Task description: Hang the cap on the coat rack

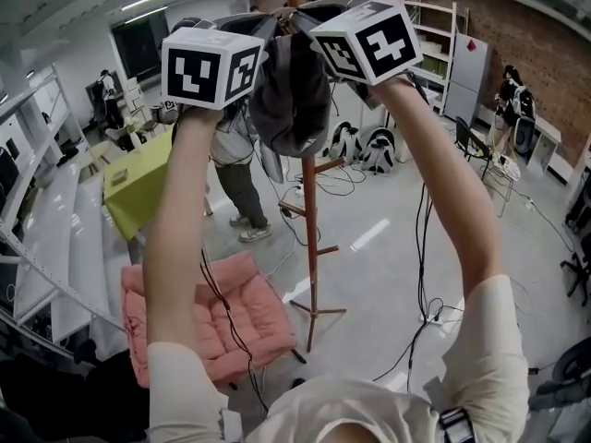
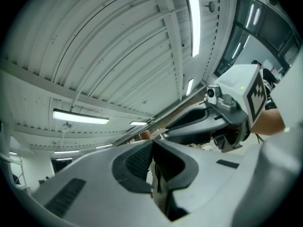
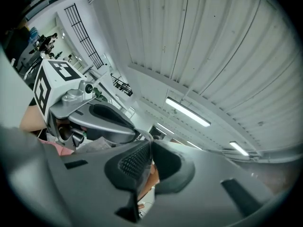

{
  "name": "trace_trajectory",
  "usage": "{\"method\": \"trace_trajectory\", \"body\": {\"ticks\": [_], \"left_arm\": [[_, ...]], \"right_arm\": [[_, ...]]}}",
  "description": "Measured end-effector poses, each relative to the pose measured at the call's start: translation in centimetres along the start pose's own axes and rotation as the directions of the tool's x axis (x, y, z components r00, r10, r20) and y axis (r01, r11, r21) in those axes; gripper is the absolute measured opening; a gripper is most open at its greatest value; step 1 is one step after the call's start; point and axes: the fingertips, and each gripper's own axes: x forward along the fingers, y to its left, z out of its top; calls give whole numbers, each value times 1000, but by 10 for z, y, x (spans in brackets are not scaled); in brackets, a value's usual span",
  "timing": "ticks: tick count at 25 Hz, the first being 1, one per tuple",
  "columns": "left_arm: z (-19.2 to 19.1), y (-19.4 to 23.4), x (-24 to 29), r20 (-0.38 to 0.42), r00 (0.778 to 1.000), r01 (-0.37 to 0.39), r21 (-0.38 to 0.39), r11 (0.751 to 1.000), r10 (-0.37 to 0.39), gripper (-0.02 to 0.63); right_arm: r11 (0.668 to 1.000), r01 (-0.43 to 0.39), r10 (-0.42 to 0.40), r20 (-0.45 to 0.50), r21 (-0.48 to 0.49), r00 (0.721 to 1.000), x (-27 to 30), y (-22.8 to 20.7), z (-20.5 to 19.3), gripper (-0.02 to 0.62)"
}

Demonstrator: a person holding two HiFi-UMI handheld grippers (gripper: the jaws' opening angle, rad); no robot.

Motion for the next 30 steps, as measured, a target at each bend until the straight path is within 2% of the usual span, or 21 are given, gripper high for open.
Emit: {"method": "trace_trajectory", "body": {"ticks": [5,13,17,27,30], "left_arm": [[-13,4,17,-40,999,6,-22,1000,-7,14],[-41,-1,36,-84,996,5,-64,998,-11,14],[-53,-5,40,-85,996,6,-85,996,-13,14],[-60,-7,46,-69,997,-35,-120,992,27,15],[-61,-8,40,-64,997,-44,-130,991,36,74]], "right_arm": [[1000,-7,8,-40,22,999,10,-7,-18,21],[996,31,-25,-72,82,997,19,-11,-45,21],[993,51,-43,-77,104,996,23,-6,-61,23],[988,111,-104,-67,105,992,24,-4,-66,33],[987,128,-124,-49,95,991,20,-1,-66,39]]}}
